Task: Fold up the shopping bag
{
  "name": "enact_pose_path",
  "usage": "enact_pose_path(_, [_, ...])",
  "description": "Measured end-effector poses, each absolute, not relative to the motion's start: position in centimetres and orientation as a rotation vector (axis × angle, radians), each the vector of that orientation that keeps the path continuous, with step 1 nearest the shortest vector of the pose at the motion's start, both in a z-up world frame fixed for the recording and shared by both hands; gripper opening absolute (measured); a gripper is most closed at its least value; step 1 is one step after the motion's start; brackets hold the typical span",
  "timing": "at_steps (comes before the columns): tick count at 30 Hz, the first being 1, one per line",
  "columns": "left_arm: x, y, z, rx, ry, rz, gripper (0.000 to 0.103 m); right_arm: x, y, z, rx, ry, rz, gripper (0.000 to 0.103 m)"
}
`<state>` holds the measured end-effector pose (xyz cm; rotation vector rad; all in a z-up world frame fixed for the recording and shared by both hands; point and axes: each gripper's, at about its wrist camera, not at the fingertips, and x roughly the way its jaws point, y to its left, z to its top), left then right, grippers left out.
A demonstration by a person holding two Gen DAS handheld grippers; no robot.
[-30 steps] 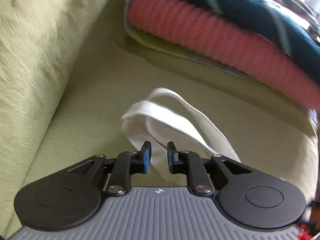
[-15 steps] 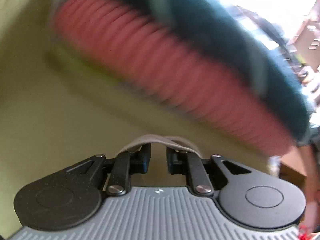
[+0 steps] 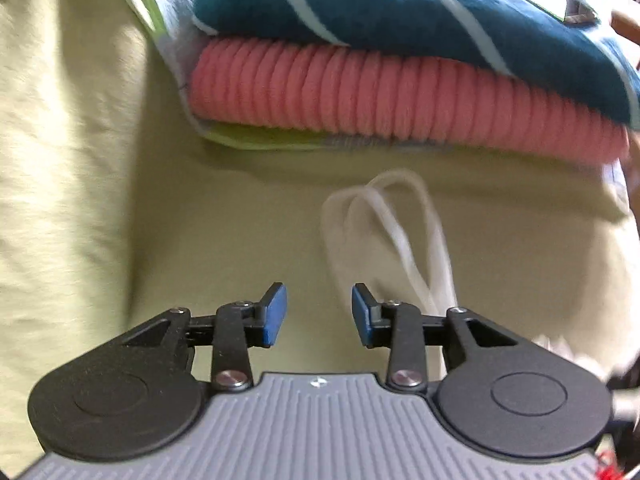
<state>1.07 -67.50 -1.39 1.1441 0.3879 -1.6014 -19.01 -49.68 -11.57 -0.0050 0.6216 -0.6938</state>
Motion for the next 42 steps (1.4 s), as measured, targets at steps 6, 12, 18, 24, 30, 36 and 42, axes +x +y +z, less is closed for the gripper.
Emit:
enact_pose_path(6, [0.4,-58.6,0.0,1.151,0.141,-1.719,0.042,-19.1,-49.8,-11.4,0.005,0.627,-0.693,0.018])
enact_pose_path(12, [-2.9,-48.8,-5.1,1.406,-0.183,-1.853,0.045,-19.0,-49.7,-11.5,0.003,0.629,-0.702,0.018])
enact_pose_path(18, [-1.1,-51.0,-8.0,1.3,0.089,-1.903,0.041,-18.5,-49.4,-11.5,-0.015,0.649,-0.714,0.018])
enact_pose_path(24, [-1.1,-49.2,-7.6,1.312,-0.053,-1.873,0.045,-18.5,-49.7,-11.4,-0.012,0.656,-0.708,0.018])
enact_pose_path(30, [-2.2,-45.6,-11.4,1.598,-0.465,-1.732,0.047,-18.5,-49.5,-11.6,-0.019,0.648,-0.717,0.018])
enact_pose_path(36, [-3.0,-46.5,-15.9,1.699,-0.786,-1.621,0.05,-18.5,-49.4,-11.7,-0.038,0.649,-0.714,0.018])
enact_pose_path(42, [-2.6,-47.1,-15.4,1.712,-0.743,-1.667,0.05,-18.9,-48.0,-11.4,-0.17,0.646,-0.689,0.018])
